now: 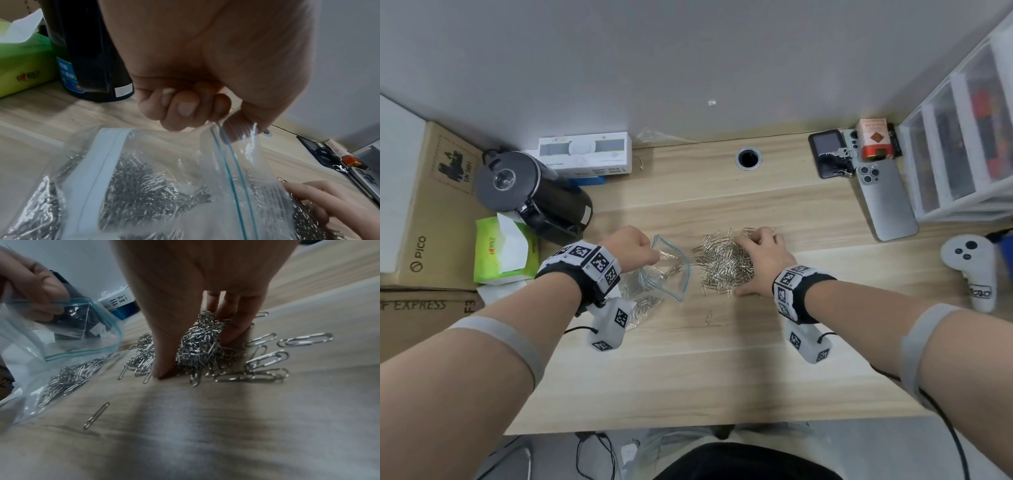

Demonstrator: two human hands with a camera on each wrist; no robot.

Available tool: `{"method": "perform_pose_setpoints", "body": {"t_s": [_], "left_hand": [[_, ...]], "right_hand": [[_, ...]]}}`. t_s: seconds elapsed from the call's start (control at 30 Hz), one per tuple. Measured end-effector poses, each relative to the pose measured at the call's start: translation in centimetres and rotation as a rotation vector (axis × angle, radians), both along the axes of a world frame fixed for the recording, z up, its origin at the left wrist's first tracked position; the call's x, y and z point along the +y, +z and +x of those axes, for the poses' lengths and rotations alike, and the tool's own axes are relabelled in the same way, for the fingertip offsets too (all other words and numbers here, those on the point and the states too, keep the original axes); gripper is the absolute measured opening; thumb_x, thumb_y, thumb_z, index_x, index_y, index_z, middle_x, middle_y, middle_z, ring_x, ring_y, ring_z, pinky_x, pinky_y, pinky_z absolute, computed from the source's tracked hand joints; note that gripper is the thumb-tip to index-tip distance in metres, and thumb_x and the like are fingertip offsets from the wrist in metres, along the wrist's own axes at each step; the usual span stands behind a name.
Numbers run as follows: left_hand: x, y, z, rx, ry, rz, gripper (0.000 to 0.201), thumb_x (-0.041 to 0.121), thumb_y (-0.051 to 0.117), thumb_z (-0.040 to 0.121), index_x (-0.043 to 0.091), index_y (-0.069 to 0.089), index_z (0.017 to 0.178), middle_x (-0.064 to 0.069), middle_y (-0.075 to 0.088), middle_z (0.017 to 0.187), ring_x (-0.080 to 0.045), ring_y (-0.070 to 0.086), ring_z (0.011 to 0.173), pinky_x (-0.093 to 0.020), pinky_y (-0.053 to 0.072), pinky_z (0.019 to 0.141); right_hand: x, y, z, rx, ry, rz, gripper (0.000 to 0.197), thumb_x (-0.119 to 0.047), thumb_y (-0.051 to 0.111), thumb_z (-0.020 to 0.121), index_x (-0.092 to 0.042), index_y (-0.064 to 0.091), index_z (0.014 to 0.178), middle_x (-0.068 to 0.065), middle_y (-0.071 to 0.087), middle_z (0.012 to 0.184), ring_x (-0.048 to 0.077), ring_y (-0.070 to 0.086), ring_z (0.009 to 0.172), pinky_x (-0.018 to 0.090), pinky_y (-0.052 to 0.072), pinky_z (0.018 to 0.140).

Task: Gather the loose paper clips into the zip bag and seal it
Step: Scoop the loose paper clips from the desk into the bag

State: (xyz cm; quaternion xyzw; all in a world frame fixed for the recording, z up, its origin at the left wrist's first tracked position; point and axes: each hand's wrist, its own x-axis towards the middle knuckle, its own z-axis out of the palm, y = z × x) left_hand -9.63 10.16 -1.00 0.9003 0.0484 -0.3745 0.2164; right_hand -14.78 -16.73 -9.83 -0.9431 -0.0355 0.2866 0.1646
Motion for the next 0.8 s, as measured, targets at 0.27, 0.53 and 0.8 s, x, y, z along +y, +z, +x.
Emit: {"method": "perform_pose_setpoints", "body": {"t_s": [0.27, 0.53, 0.8], "left_hand": [[1.0, -0.5, -0.2, 0.028, 0.004, -0.029, 0.048, 0.024, 0.07, 0.081, 0.018, 0.035, 0.048, 0.001, 0.032, 0.049, -0.016, 0.033, 0.047, -0.028, 0.031, 0.052], [0.7, -1.2, -0.7, 0.01, 0.014, -0.027, 0.046, 0.022, 0.07, 0.082, 0.017, 0.037, 0.05, -0.001, 0.034, 0.051, -0.016, 0.034, 0.047, -0.025, 0.03, 0.05], [0.4, -0.8, -0.7, -0.005, 0.013, -0.025, 0.039, 0.024, 0.069, 0.08, 0.013, 0.044, 0.051, -0.006, 0.04, 0.053, -0.02, 0.039, 0.051, -0.027, 0.035, 0.051]], "right_hand": [[2.1, -0.3, -0.1, -0.039, 0.021, -0.043, 0.112, -0.08, 0.072, 0.047, -0.047, 0.02, 0.142, 0.009, 0.027, 0.139, 0.033, 0.03, 0.125, 0.049, 0.047, 0.096], [2.1, -0.6, -0.2, -0.083, 0.048, 0.057, 0.044, -0.043, 0.063, 0.087, -0.039, 0.05, 0.128, 0.0, 0.038, 0.125, 0.027, 0.036, 0.116, 0.043, 0.048, 0.09], [2.1, -1.1, -0.3, -0.105, -0.007, 0.203, 0.025, -0.012, 0.062, 0.087, -0.017, 0.067, 0.111, 0.004, 0.051, 0.116, 0.026, 0.04, 0.112, 0.036, 0.038, 0.1]]}}
